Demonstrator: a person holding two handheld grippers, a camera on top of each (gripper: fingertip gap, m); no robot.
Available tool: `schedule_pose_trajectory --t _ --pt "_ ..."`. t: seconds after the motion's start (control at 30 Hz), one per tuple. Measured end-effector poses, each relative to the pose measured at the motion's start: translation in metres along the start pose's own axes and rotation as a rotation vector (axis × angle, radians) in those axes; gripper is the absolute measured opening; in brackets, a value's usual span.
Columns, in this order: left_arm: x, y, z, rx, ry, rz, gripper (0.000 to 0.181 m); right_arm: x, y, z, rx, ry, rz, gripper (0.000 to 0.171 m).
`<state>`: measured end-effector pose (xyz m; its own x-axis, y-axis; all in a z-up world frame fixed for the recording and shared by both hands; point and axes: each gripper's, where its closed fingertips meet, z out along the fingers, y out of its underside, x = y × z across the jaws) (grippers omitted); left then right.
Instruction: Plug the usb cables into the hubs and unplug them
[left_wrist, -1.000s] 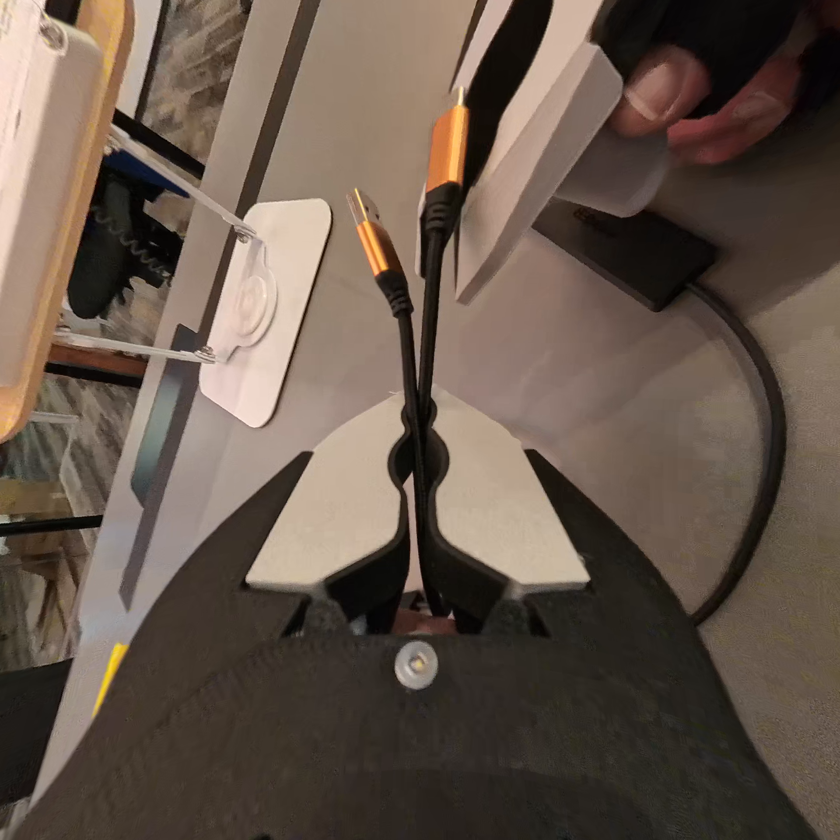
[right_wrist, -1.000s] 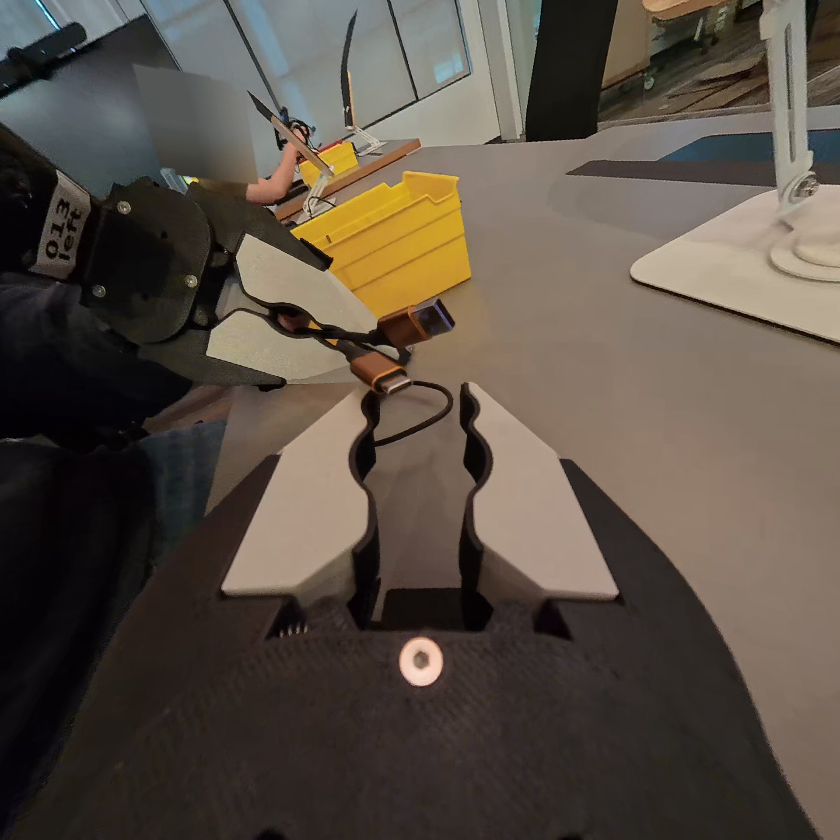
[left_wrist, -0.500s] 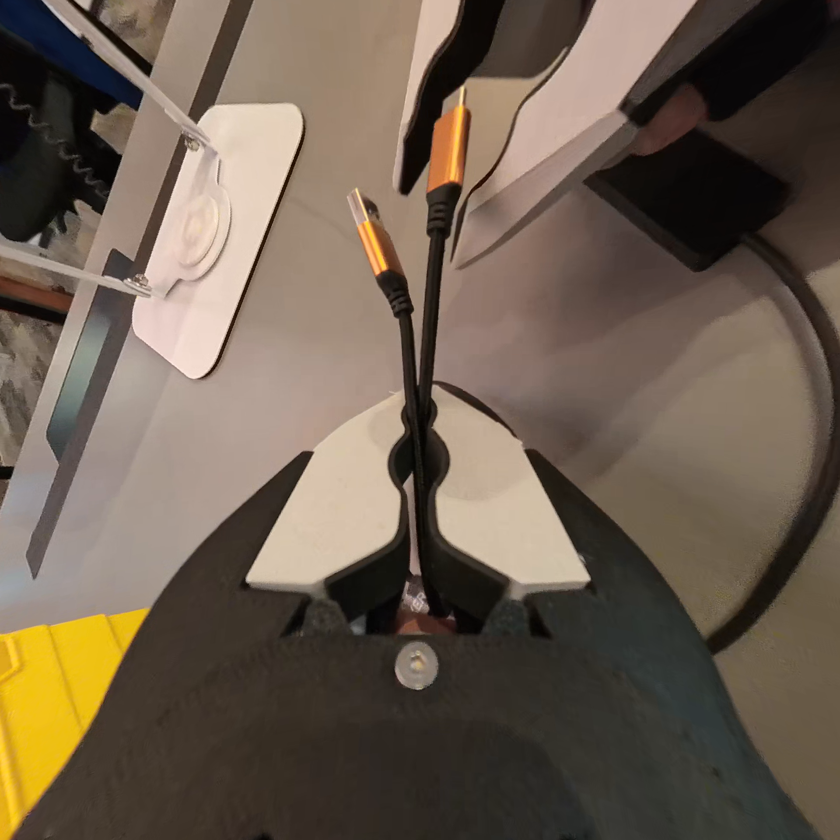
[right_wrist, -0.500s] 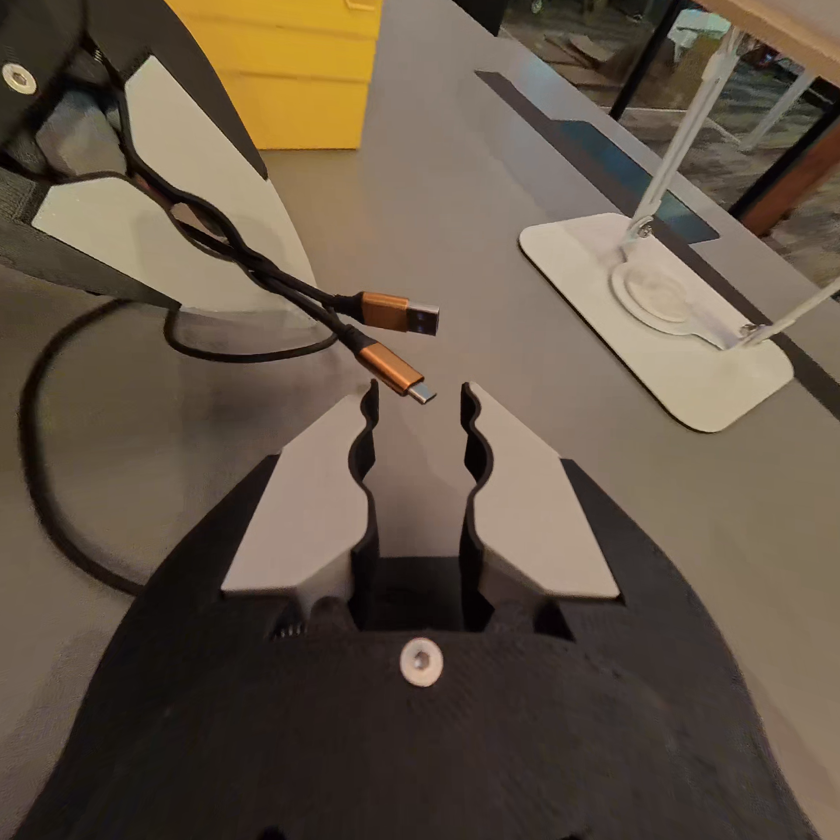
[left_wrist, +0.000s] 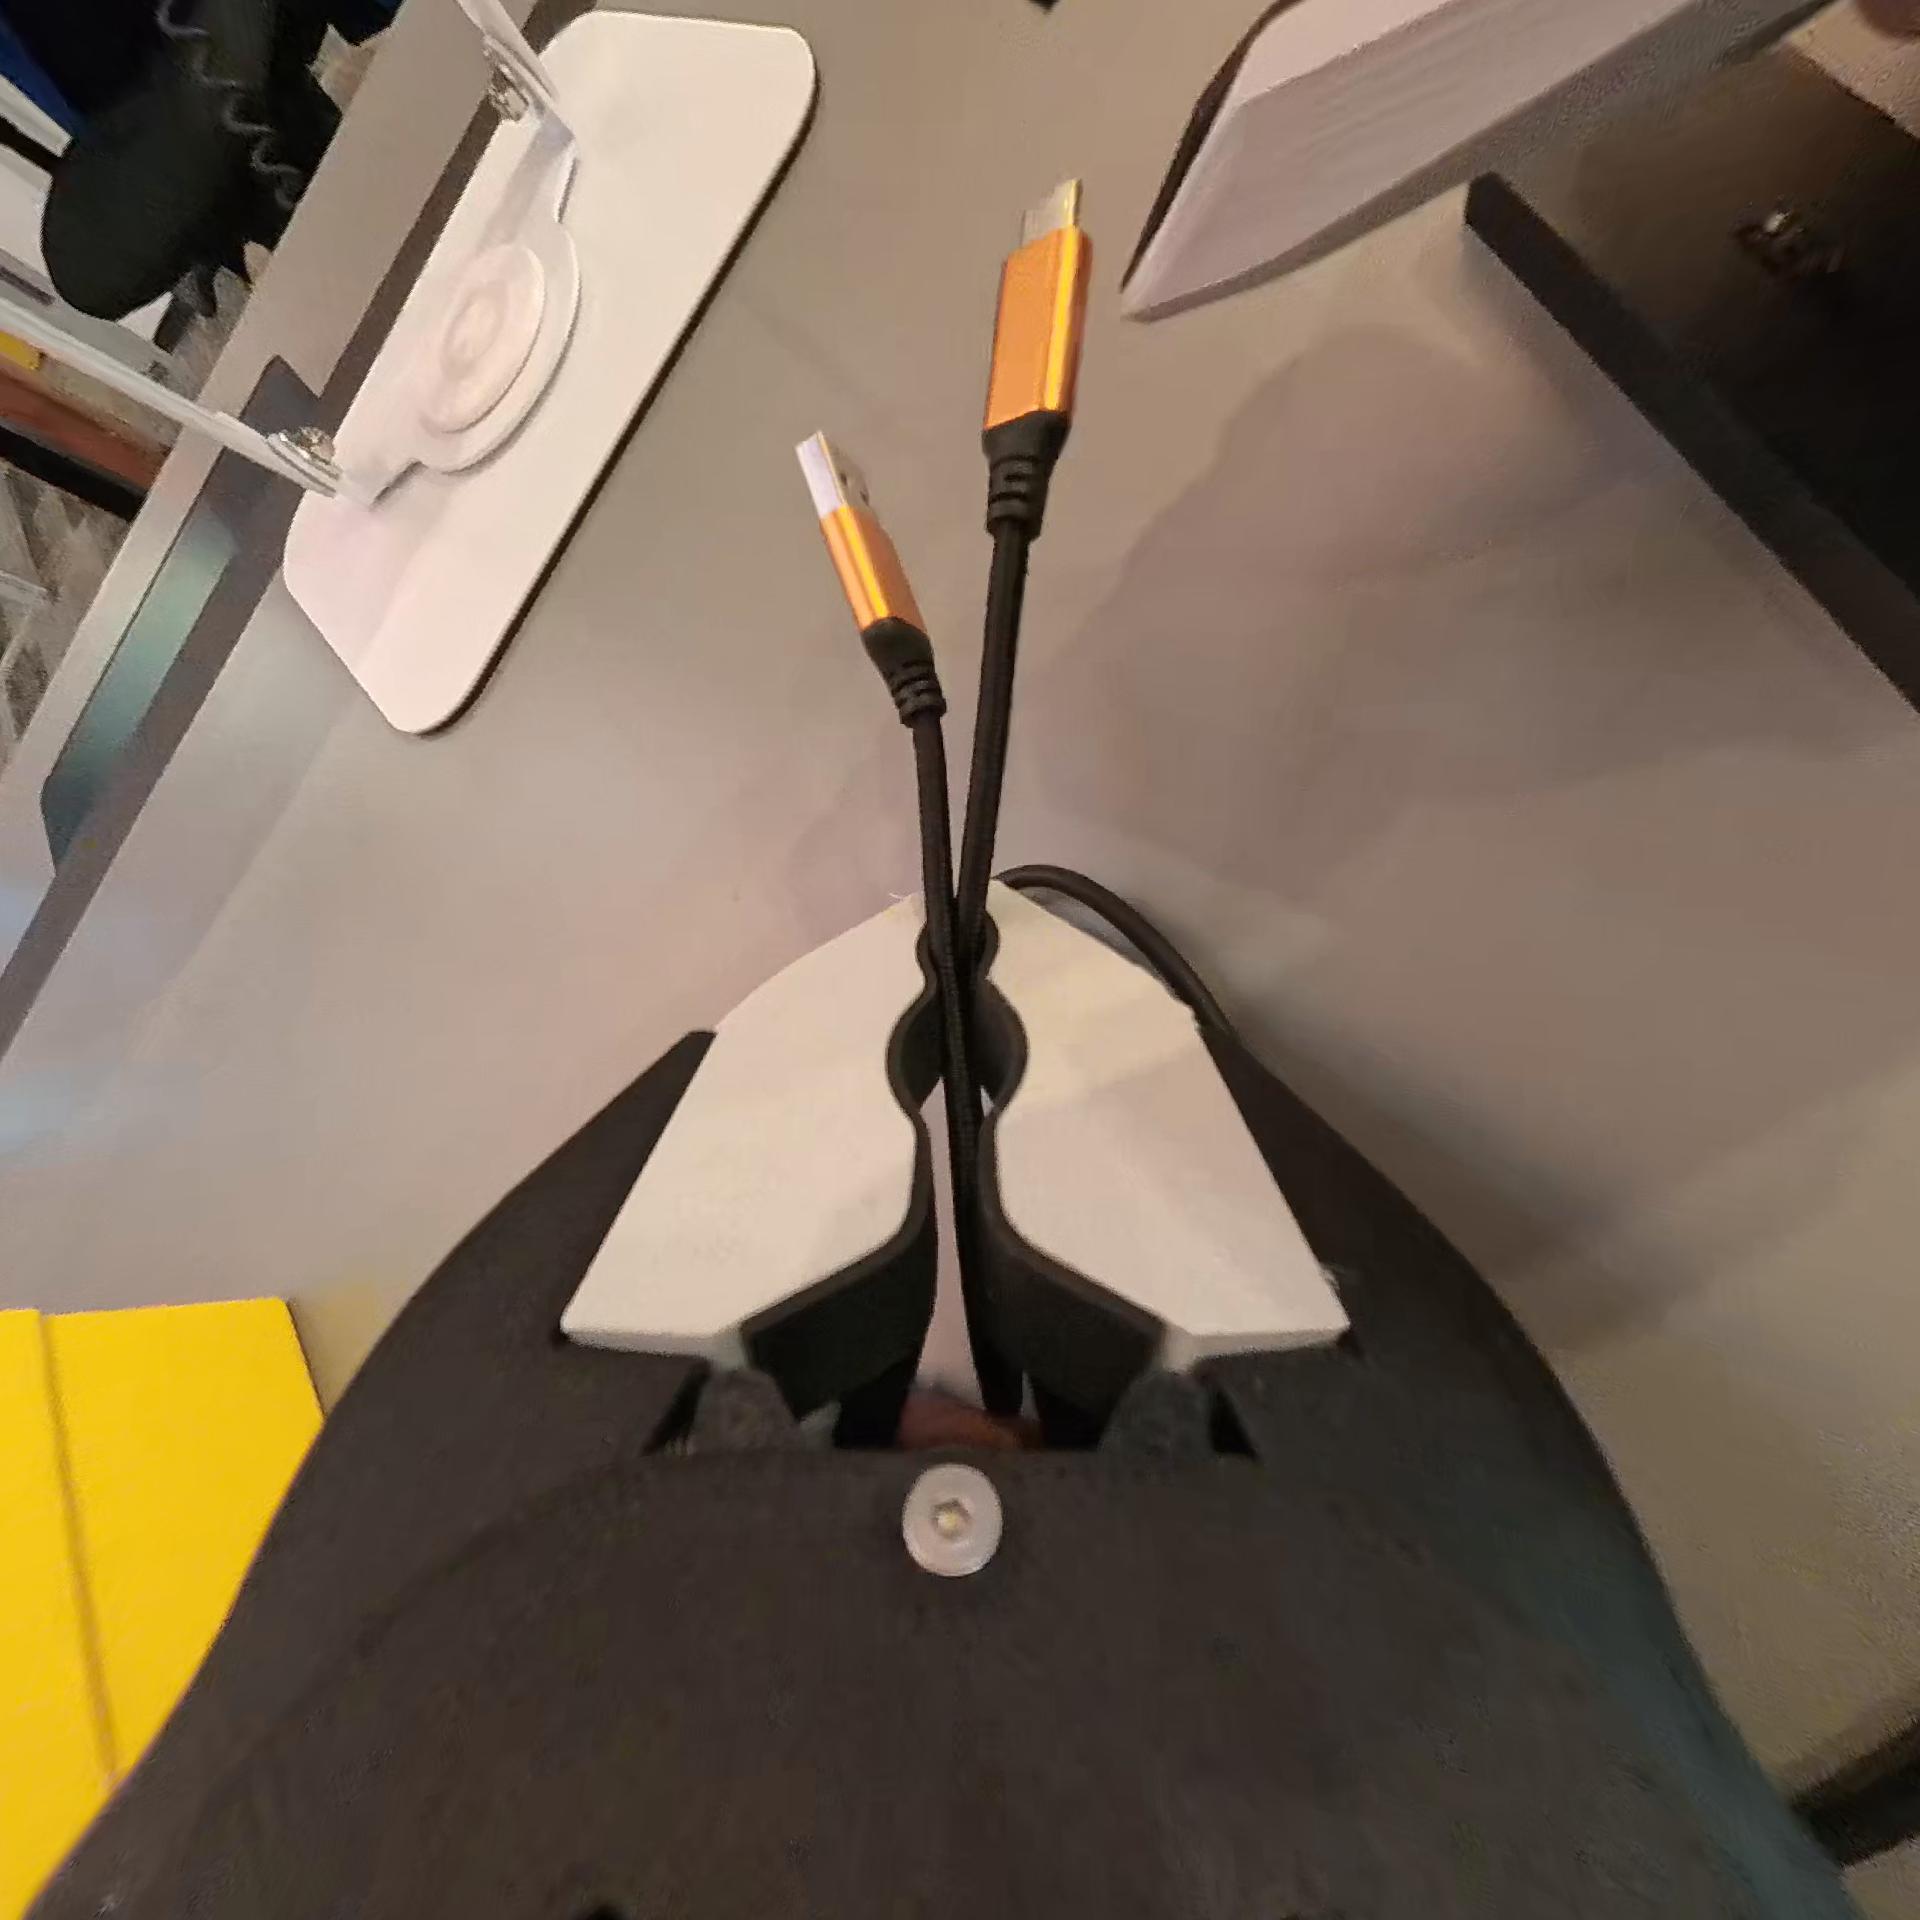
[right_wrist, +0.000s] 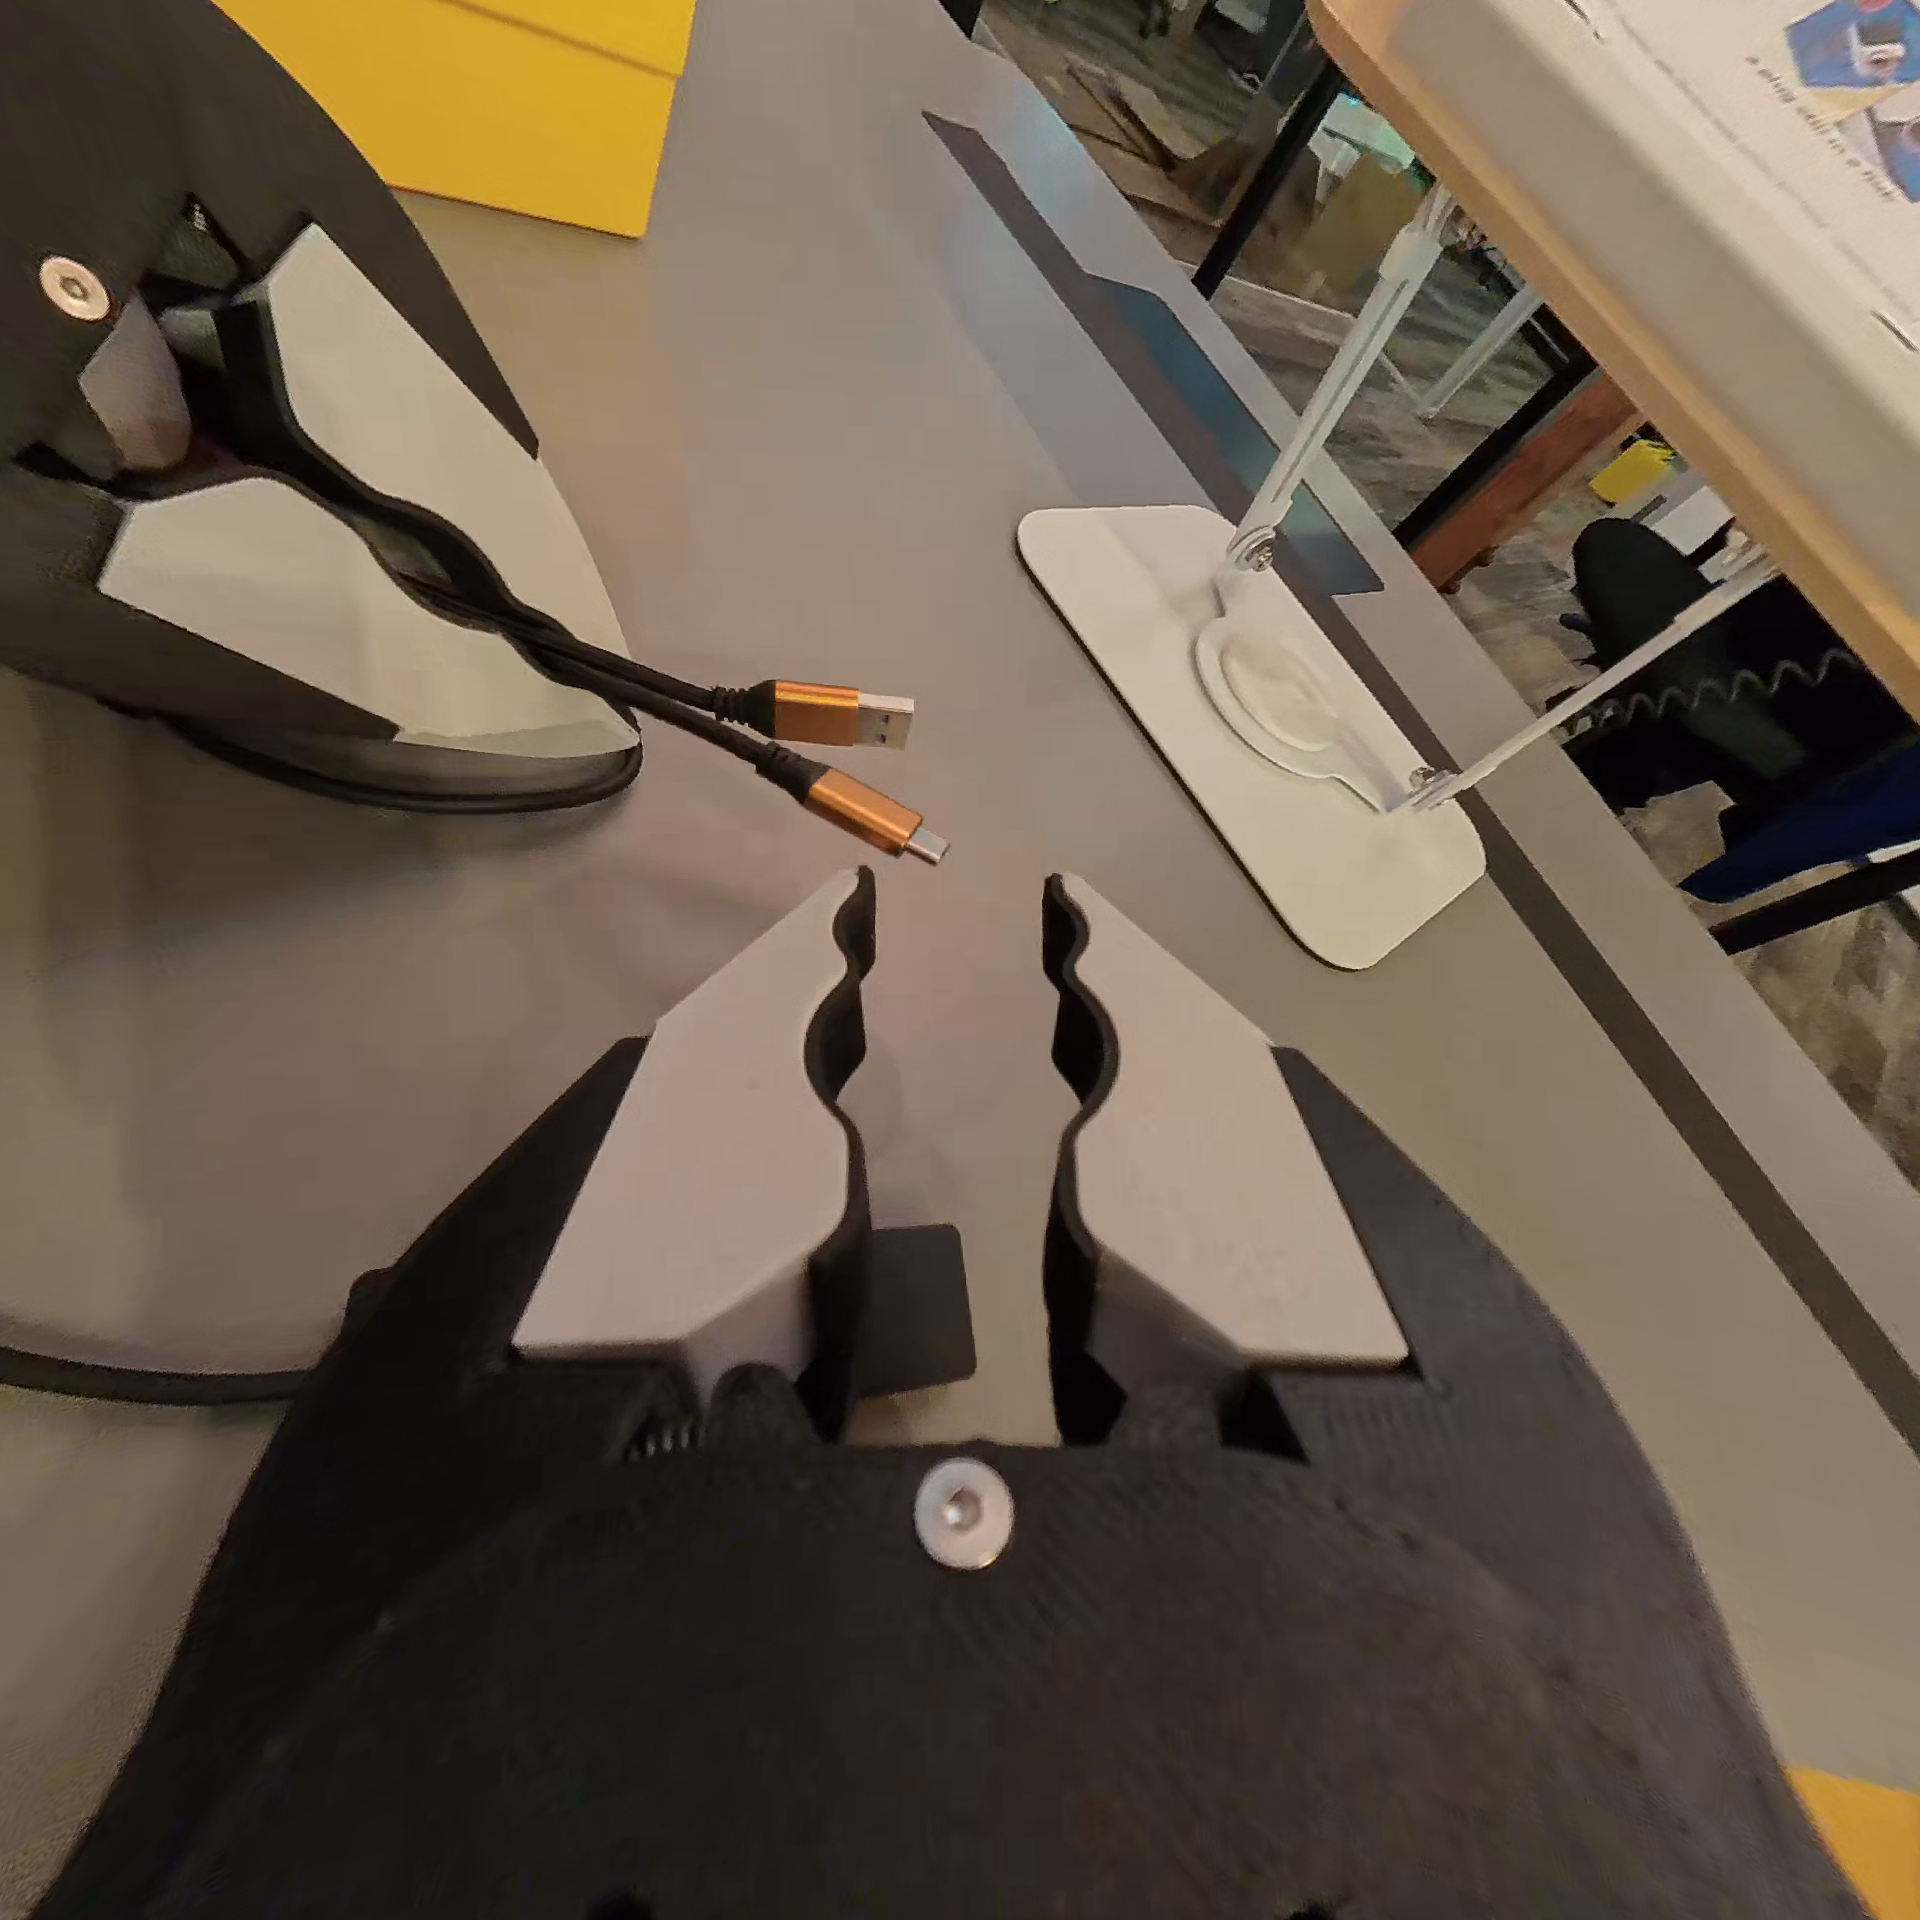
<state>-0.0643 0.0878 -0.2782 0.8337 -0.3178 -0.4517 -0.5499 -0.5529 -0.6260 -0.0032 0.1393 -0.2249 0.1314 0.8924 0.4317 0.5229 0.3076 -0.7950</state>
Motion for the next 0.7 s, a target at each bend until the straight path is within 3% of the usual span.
schedule_pose_trajectory --t 0.7 --pt "0.004 -0.013 0.005 0.050 -0.061 0.076 0.000 0.018 0.025 0.001 -0.088 0.055 -0.017 0.028"
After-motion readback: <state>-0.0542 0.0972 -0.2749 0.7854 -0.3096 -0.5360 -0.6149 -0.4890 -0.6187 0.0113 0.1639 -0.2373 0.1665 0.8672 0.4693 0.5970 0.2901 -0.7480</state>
